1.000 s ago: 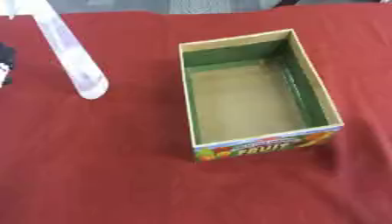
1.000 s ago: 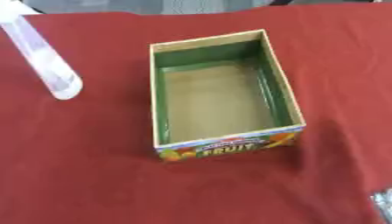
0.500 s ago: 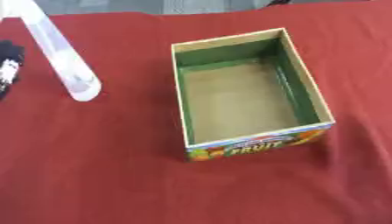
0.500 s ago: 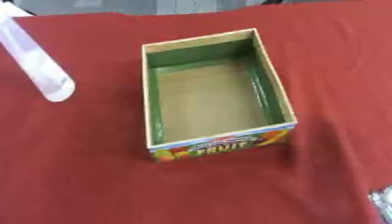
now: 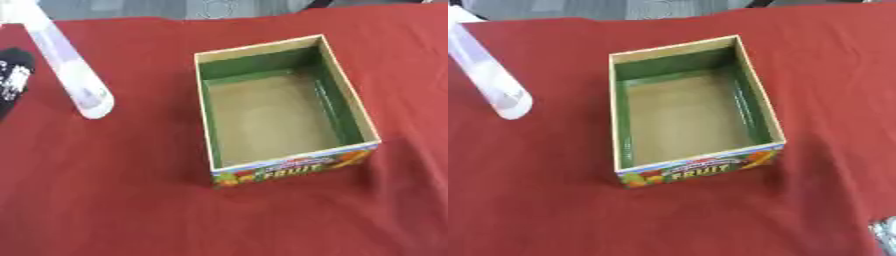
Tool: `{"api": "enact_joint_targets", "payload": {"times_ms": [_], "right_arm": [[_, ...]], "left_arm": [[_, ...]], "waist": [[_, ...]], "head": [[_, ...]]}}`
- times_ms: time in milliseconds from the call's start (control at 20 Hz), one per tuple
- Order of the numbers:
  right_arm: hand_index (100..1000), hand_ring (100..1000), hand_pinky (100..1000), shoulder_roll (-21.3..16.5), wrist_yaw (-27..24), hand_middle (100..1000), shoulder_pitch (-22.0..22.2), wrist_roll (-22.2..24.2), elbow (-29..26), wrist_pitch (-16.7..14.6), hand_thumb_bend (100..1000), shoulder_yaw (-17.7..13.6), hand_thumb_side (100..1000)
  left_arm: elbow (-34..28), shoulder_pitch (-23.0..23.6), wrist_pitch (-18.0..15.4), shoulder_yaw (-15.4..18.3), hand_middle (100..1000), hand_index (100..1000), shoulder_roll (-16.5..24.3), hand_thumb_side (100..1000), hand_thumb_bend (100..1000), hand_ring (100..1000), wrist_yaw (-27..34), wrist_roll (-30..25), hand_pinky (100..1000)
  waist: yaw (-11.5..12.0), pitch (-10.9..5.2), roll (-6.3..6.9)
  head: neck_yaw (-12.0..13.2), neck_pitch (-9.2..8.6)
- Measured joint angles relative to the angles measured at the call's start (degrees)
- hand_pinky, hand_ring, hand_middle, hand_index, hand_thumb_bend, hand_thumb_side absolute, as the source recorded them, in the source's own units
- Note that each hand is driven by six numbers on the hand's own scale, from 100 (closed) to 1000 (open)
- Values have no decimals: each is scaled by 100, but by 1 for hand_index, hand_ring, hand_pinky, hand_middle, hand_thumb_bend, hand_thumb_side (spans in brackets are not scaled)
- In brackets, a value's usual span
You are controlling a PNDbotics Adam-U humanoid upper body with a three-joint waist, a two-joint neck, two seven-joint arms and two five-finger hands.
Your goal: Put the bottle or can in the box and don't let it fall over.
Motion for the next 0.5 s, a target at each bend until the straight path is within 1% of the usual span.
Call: {"api": "enact_joint_targets", "payload": {"times_ms": [250,500], "right_arm": [[676,497,543,0,1,503,2,0,0,0,100,32,1000],[674,496,543,0,5,502,4,-2,0,4,100,36,1000]], "left_arm": [[158,-83,-26,-1,1000,968,60,871,147,1000,-227,41,879],[255,-170,-96,-34,1000,985,60,826,100,1000,-156,-5,877]], "waist": [[3,0,0],[13,0,-8]], "head": [[8,-49],[22,-71]]}}
